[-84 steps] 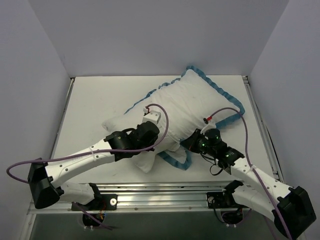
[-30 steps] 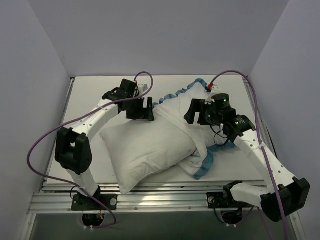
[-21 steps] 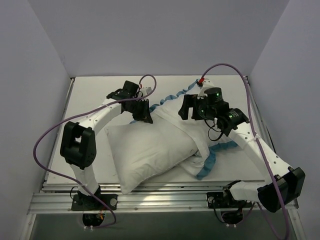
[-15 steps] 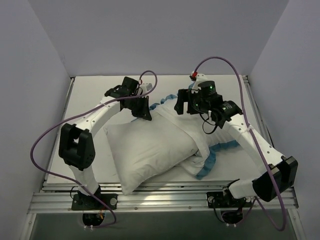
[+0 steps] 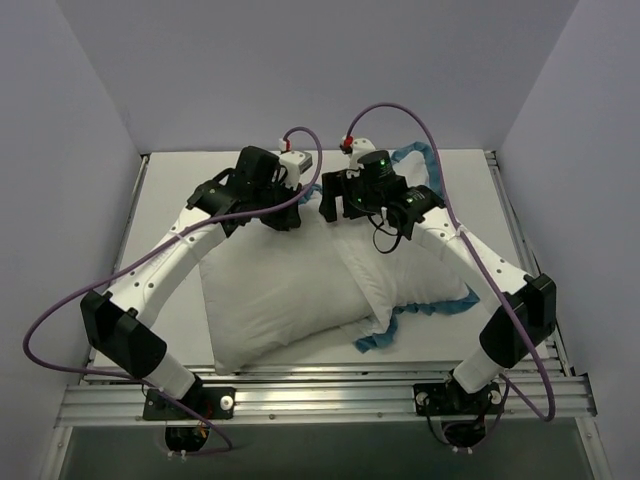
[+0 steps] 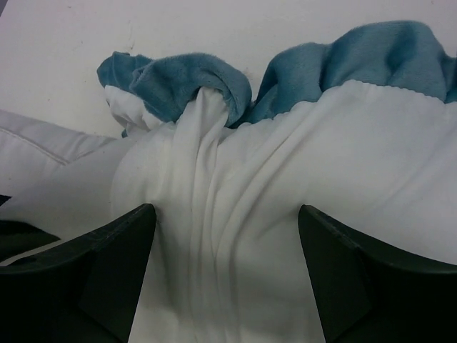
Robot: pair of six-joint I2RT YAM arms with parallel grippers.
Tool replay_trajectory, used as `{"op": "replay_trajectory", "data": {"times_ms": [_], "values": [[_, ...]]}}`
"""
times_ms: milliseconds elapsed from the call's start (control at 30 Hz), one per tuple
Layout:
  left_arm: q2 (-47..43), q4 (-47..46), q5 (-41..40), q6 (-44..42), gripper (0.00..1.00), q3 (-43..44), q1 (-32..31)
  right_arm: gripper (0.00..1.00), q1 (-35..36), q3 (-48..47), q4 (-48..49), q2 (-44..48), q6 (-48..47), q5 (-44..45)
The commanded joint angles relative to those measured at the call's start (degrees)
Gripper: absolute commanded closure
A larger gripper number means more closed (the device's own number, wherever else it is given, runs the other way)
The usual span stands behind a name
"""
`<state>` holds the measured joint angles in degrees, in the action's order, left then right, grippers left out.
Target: Remove the pillowcase from the pillow
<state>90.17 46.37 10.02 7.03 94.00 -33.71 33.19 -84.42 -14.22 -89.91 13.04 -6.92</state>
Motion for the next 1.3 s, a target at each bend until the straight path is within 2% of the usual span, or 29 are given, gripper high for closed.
{"op": "replay_trajectory", "data": {"times_ms": [0, 33, 67, 133, 167, 233, 267, 300, 433, 567, 800, 833, 1033, 1200, 1267], "values": [[-4.7, -6.0, -3.1, -0.4, 0.98, 0.0, -0.6, 0.25, 0.5, 0.4, 2.4, -1.9, -0.5, -0.1], [-4.9, -6.1, -3.6, -0.2, 0.98, -0.3, -0.6, 0.29, 0.6, 0.7, 2.5, -2.0, -0.4, 0.0], [-5.3, -5.9, -4.1, -0.2, 0.98, -0.7, -0.6, 0.39, 0.6, 1.5, 2.6, -2.1, -0.3, 0.2], [-5.5, -5.6, -5.4, -0.3, 0.98, -0.7, -0.6, 0.51, 0.6, 2.4, 2.6, -1.9, -0.5, 1.9], [-5.9, -5.1, -6.5, -0.3, 0.98, -0.7, -0.5, 0.65, 0.6, 2.9, 2.4, -1.9, -0.8, 2.5], [-6.1, -4.9, -7.4, -0.3, 0.98, -0.7, -0.3, 0.81, 0.6, 3.8, 1.5, -1.8, -1.3, 4.4], [-6.5, -4.7, -8.2, -0.3, 0.98, -0.7, -0.4, 0.95, 0.5, 4.0, 1.1, -1.7, -1.7, 5.4], [-6.6, -4.7, -8.5, -0.2, 0.98, -0.7, -0.3, 1.0, 0.6, 4.3, 0.4, -1.5, -1.9, 6.2], [-7.1, -4.4, -9.4, 0.5, 0.98, -0.4, -0.1, 1.0, 0.5, 5.2, 0.0, -0.8, -2.8, 6.9], [-8.3, -1.4, -11.4, 1.8, 0.98, 0.3, 0.6, 1.0, -2.1, 5.8, -0.9, 0.3, -1.8, 15.9], [-14.8, 7.1, -21.4, 5.8, 0.98, 0.3, 3.3, 1.0, -19.3, 5.1, -4.6, 3.3, 5.9, 23.7], [-16.7, 9.1, -23.2, 6.3, 0.98, 0.0, 3.9, 1.0, -23.4, 5.1, -4.9, 3.5, 7.1, 23.8], [-24.9, 13.7, -23.6, 10.6, 0.98, -5.5, 9.1, 1.0, -35.2, 5.9, -4.2, 6.5, 12.6, 22.8], [-28.3, 16.1, -24.8, 14.3, 0.98, -11.1, 11.1, 1.0, -37.0, 6.7, -1.5, 7.2, 14.3, 19.5], [-27.9, 15.1, -24.6, 14.5, 0.98, -13.0, 11.5, 1.0, -36.5, 7.9, 1.5, 7.3, 13.6, 11.3]]}}
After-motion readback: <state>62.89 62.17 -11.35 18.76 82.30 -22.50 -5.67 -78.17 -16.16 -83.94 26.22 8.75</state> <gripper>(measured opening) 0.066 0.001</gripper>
